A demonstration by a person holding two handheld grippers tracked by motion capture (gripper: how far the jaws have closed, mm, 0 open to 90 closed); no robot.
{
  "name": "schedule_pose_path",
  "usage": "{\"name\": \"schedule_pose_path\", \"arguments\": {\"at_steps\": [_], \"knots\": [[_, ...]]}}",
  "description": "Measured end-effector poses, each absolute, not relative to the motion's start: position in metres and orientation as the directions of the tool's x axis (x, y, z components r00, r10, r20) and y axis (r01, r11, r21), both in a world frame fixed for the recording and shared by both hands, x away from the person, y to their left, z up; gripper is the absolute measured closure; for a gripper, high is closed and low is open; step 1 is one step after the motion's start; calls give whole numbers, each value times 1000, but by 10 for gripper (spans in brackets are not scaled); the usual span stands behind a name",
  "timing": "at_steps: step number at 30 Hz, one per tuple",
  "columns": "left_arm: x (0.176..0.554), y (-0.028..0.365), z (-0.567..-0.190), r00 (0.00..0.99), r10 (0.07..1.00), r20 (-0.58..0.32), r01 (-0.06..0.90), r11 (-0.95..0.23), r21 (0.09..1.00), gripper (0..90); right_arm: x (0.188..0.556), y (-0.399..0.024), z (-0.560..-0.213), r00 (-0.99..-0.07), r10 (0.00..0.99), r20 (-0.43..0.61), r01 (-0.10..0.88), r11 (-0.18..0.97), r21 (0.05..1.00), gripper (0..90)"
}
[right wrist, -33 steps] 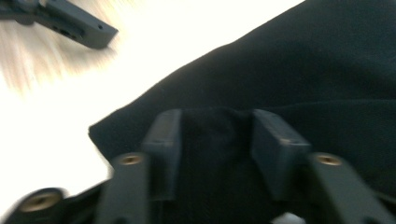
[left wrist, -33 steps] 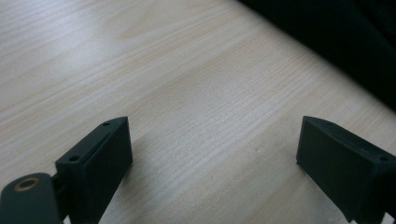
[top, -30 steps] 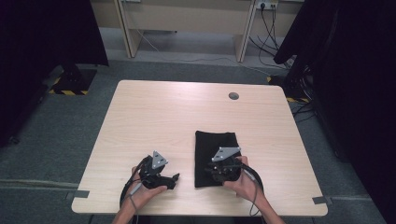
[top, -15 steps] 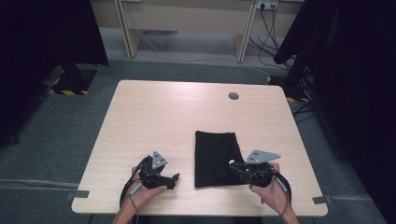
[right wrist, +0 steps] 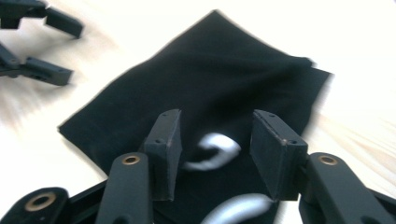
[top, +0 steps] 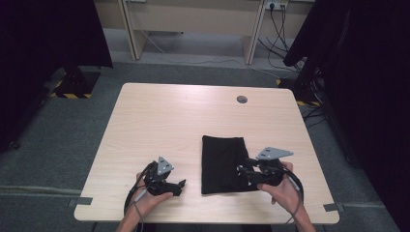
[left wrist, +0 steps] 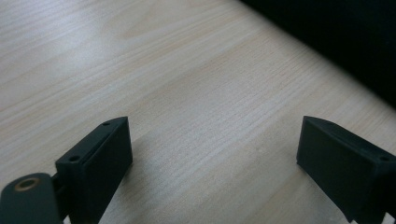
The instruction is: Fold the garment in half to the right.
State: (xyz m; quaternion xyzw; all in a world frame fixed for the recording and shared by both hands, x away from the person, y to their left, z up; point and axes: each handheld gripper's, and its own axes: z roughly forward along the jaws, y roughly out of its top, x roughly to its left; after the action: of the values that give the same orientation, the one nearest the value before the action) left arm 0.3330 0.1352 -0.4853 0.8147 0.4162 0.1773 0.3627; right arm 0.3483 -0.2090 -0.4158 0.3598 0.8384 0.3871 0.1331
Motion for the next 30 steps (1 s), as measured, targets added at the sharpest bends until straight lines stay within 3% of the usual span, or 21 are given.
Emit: {"name": "schedule_pose_path", "arguments": {"at_steps": [6,7,11,16,23,27,30], "knots": [[333,135,-485,591,807,-14,550,-390,739,91,368,-178,-438,-719,690,82,551,495,672,529],[333,135,-485,591,807,-14,550,-390,739,91,371,-177,-444,-733,674,92,550,507,663,658],[333,135,-485,591,807,-15,550,-389,739,92,371,-186,-446,-753,649,104,531,507,679,856],[333,135,-485,591,807,-14,550,-389,739,92,360,-209,-427,-746,662,72,492,475,730,893],[333,135,-485,591,807,-15,550,-389,739,91,355,-236,-424,-709,702,64,508,445,737,876],[333,135,-485,590,807,-14,550,-389,739,91,356,-244,-439,-669,741,56,564,457,687,712],[333,135,-485,590,807,-14,550,-390,739,91,360,-251,-434,-630,774,64,578,413,704,611]]}}
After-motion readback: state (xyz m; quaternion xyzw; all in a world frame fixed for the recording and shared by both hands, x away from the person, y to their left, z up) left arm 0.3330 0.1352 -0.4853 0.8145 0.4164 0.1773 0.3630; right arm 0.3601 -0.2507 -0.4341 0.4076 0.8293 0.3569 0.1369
